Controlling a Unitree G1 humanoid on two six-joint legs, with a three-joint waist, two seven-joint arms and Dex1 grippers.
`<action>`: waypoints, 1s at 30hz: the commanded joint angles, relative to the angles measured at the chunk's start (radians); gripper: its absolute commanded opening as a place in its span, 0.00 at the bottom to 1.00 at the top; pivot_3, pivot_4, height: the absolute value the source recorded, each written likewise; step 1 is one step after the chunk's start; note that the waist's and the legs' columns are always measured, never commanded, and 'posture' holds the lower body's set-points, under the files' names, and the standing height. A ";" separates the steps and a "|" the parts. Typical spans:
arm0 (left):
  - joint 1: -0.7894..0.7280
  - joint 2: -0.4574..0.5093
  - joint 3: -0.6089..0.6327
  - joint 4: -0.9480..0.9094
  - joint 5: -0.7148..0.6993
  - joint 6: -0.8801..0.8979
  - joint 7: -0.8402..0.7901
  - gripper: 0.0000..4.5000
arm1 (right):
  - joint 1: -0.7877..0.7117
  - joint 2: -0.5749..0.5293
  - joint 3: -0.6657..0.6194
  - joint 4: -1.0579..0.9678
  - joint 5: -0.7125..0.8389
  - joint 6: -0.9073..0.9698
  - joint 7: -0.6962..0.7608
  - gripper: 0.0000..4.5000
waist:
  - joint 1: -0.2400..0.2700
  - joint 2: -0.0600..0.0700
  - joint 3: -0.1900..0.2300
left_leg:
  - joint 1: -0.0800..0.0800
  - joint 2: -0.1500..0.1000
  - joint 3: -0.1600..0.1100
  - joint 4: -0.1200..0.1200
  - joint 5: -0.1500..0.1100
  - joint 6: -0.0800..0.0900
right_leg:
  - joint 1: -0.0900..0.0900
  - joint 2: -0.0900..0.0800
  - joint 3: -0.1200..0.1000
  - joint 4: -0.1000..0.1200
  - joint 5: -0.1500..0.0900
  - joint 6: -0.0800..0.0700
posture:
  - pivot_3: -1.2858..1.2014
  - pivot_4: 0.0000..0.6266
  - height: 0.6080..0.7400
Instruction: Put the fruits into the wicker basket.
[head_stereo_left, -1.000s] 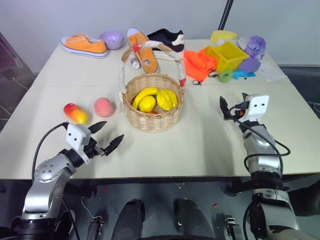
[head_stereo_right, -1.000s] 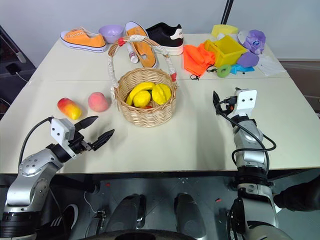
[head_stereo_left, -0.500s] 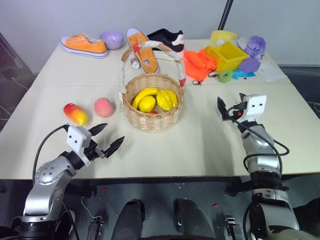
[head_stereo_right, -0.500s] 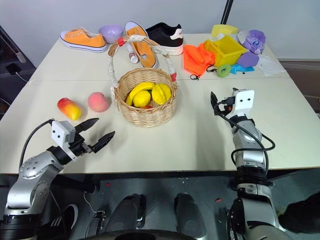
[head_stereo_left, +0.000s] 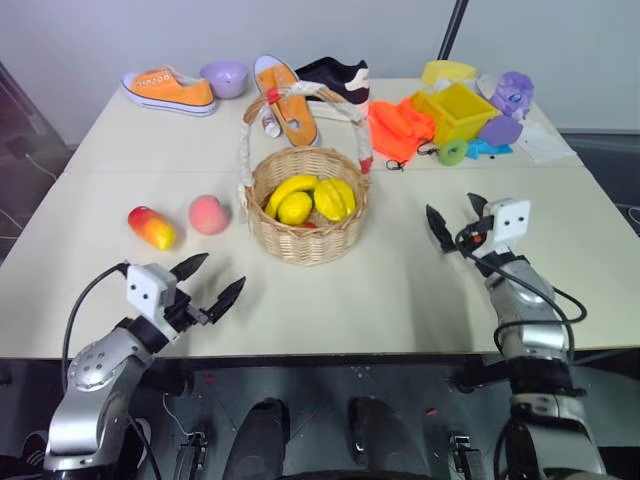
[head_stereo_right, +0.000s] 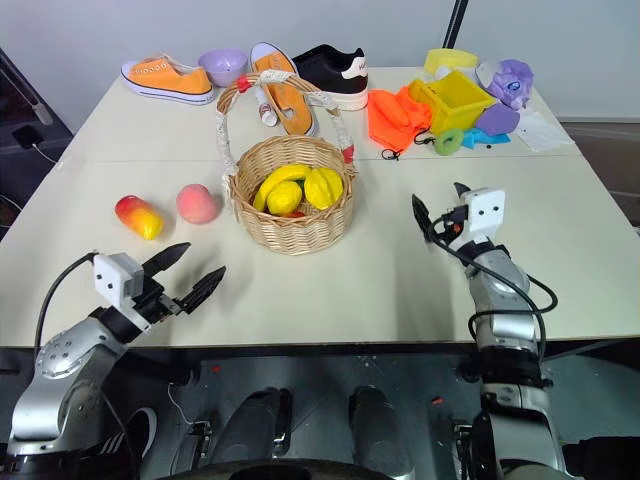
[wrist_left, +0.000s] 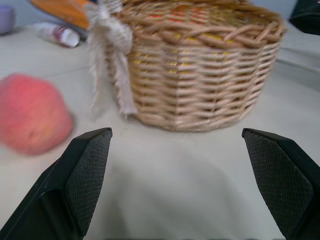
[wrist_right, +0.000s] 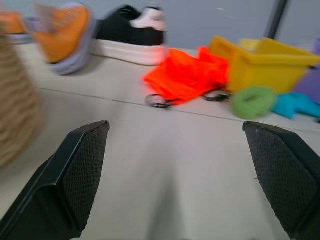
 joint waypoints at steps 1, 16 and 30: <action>0.034 -0.025 0.088 -0.037 -0.005 -0.046 0.065 1.00 | 0.087 -0.038 -0.014 -0.178 0.092 0.024 0.107 0.99 | 0.000 0.000 0.000 | 0.000 0.000 0.000 0.000 0.000 0.000 | 0.000 0.000 0.000 0.000 0.000 0.000 | 0.52 0.24 1.00; 0.149 -0.127 0.194 -0.071 -0.074 -0.016 0.211 1.00 | 0.396 -0.179 0.038 -0.547 0.262 0.121 0.421 0.99 | 0.002 -0.002 -0.001 | 0.000 0.001 0.001 0.001 0.000 0.000 | 0.001 -0.001 0.000 -0.004 -0.001 0.000 | 0.52 0.24 1.00; -0.078 -0.067 0.163 -0.124 -0.042 0.258 0.468 1.00 | 0.325 -0.210 0.110 -0.485 0.161 0.015 0.517 0.99 | 0.004 -0.003 -0.001 | 0.000 -0.001 0.001 0.002 0.000 0.000 | 0.001 -0.001 0.000 -0.003 0.000 0.000 | 0.52 0.24 1.00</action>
